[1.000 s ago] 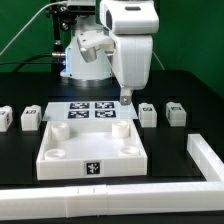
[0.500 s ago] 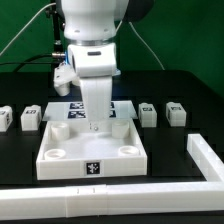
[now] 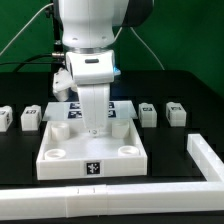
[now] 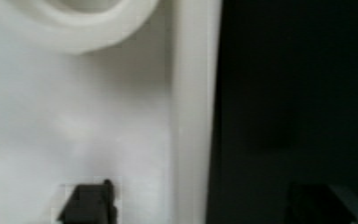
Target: Assemble one leg
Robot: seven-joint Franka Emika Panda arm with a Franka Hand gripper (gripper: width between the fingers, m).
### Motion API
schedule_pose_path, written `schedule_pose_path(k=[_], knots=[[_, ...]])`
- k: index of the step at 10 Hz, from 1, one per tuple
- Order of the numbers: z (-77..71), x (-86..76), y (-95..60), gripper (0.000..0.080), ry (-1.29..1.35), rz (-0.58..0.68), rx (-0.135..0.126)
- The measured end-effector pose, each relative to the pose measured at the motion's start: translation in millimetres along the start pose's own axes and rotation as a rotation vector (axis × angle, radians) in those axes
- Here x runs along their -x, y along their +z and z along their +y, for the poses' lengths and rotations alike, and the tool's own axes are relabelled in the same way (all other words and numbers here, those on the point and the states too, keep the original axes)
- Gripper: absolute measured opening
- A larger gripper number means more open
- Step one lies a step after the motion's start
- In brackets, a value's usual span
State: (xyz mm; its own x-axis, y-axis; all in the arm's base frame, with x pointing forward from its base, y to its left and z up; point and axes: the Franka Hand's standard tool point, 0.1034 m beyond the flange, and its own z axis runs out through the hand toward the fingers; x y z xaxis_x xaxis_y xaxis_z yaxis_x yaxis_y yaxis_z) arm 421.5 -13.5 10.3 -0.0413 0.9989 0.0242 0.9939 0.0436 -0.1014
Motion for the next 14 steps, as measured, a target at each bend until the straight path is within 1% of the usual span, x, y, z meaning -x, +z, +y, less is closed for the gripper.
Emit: schedule_pose_path(k=[1, 2, 3, 4, 9, 10, 11, 12, 14], knots=[[0.0, 0.0, 0.1, 0.034, 0.0, 0.0, 0.0], [0.0, 0.0, 0.1, 0.0163, 0.0, 0.0, 0.0], [0.1, 0.1, 0.0, 0.0163, 0.001, 0.0, 0.001], [2.2, 0.3, -1.3, 0.0064, 0.001, 0.0, 0.01], [2.6, 0.4, -1.4, 0.0064, 0.001, 0.0, 0.012], [4.2, 0.0, -1.6, 0.0064, 0.0, 0.0, 0.011], [12.4, -3.1, -3.4, 0.0065, 0.002, 0.001, 0.016], [21.3, -11.8, -6.5, 0.0065, 0.013, 0.004, 0.029], [43.7, -48.9, -15.9, 0.0064, 0.06, 0.018, 0.052]])
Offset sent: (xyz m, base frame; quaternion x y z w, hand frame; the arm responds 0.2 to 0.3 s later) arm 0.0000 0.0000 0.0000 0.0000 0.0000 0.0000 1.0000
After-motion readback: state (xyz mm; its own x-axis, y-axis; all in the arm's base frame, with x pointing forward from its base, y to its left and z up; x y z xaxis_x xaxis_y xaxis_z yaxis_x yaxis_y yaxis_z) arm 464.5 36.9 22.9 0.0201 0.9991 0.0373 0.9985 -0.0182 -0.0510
